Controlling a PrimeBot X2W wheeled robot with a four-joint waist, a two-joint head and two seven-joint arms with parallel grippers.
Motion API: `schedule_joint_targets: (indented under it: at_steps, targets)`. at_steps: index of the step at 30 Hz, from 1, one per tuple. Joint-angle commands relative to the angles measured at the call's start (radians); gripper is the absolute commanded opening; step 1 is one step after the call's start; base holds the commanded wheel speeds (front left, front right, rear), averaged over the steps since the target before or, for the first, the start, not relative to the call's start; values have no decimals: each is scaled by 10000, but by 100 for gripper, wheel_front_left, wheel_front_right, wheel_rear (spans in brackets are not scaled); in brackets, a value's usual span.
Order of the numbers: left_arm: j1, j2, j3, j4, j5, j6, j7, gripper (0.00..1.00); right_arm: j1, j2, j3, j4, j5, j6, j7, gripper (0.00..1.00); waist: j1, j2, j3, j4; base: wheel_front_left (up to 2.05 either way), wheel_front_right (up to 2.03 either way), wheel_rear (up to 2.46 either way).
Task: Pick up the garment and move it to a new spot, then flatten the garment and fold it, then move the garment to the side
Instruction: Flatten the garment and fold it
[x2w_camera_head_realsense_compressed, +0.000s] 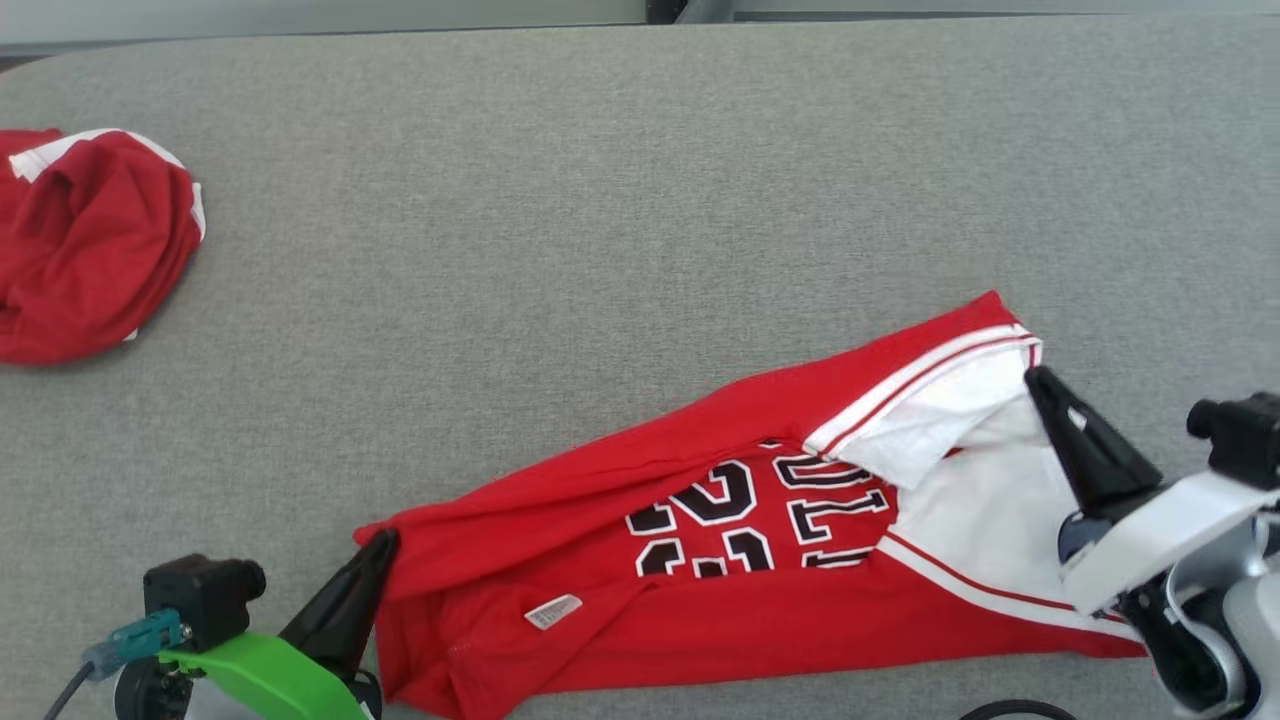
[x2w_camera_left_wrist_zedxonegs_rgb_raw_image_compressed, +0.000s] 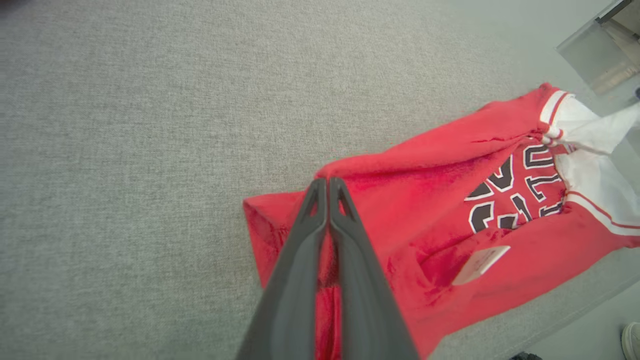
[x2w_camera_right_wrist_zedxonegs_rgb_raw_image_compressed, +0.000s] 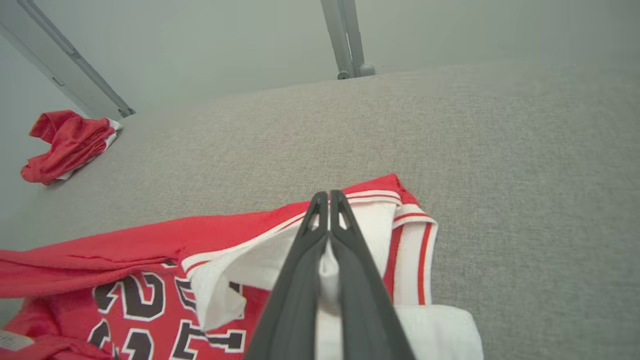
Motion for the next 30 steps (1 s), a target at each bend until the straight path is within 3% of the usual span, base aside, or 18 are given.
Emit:
schedule_joint_targets:
  at_steps: [1, 8, 16, 24, 30]
  targets:
    - [214, 60, 54, -159, -63, 117, -127, 0, 283, 179, -135, -168, -145, 0, 37, 0, 0, 120, -199, -356, 0, 0, 0]
    - [723, 200, 208, -938, 176, 642, -548, 0, 1098, 994, -574, -799, -844, 0, 207, 0, 0, 120, -307, -610, 0, 0, 0]
    - [201, 566, 255, -1670, 827, 1059, -366, 0, 1394, 1135, -1509, -1797, -1078, 0, 615, 0, 0, 120, -544, -503, 0, 0, 0]
    - [769, 272, -305, -1711, 700, 912, -211, 0, 1945, 1451, -1793, -2174, -1106, 0, 968, 0, 0, 120, -404, -579, 0, 0, 0]
    - [1092, -196, -697, -546, 761, 838, -507, 0, 2177, 1590, -1412, -1478, -1274, 0, 1172, 0, 0, 120, -331, -614, 0, 0, 0]
